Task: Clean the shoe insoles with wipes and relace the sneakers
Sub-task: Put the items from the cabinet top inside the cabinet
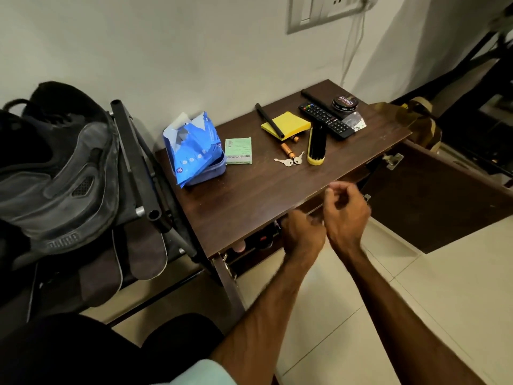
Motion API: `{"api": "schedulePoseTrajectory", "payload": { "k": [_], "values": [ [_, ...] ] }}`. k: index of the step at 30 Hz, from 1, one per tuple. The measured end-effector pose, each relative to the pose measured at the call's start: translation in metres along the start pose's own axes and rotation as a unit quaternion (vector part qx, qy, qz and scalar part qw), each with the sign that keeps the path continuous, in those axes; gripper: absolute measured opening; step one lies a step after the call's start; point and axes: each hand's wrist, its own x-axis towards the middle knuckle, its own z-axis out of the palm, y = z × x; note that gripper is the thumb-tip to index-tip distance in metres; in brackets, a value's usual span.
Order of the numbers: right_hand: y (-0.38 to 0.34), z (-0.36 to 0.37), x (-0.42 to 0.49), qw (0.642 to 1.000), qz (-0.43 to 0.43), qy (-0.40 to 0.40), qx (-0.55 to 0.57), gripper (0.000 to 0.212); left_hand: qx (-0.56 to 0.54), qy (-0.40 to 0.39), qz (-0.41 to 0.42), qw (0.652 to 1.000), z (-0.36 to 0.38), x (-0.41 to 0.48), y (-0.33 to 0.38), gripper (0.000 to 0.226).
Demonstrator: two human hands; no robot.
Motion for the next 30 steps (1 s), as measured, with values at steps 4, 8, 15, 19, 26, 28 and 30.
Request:
{"api": "schedulePoseTrajectory", "payload": {
  "k": [4,8,15,19,26,28,30],
  "values": [
    [-0.025,0.012,0.057,0.998,-0.045,-0.003,-0.032,0.025,0.004,0.107,0.252,0.962,-0.040,-0.008,0.046,0.018],
    [-0.033,0.042,0.096,0.988,-0.006,-0.093,-0.123,0.041,0.037,0.165,0.324,0.931,-0.055,0.029,0.054,0.006],
    [-0.031,0.041,0.099,0.979,0.026,-0.109,-0.170,0.018,0.284,0.117,0.343,0.888,-0.065,0.081,0.061,0.033],
    [-0.023,0.023,0.083,0.975,0.031,-0.106,-0.191,0.022,0.314,0.112,0.331,0.883,-0.061,0.090,0.054,0.033],
    [-0.021,0.004,0.061,0.976,0.013,-0.122,-0.182,0.030,0.337,0.115,0.303,0.884,-0.066,0.080,0.063,0.024],
    [-0.024,-0.002,0.055,0.977,0.024,-0.121,-0.177,0.029,0.373,0.122,0.298,0.870,-0.068,0.073,0.070,0.034],
    [-0.026,-0.008,0.047,0.980,0.037,-0.114,-0.157,0.030,0.391,0.133,0.302,0.859,-0.069,0.066,0.072,0.032]
  ]
}}
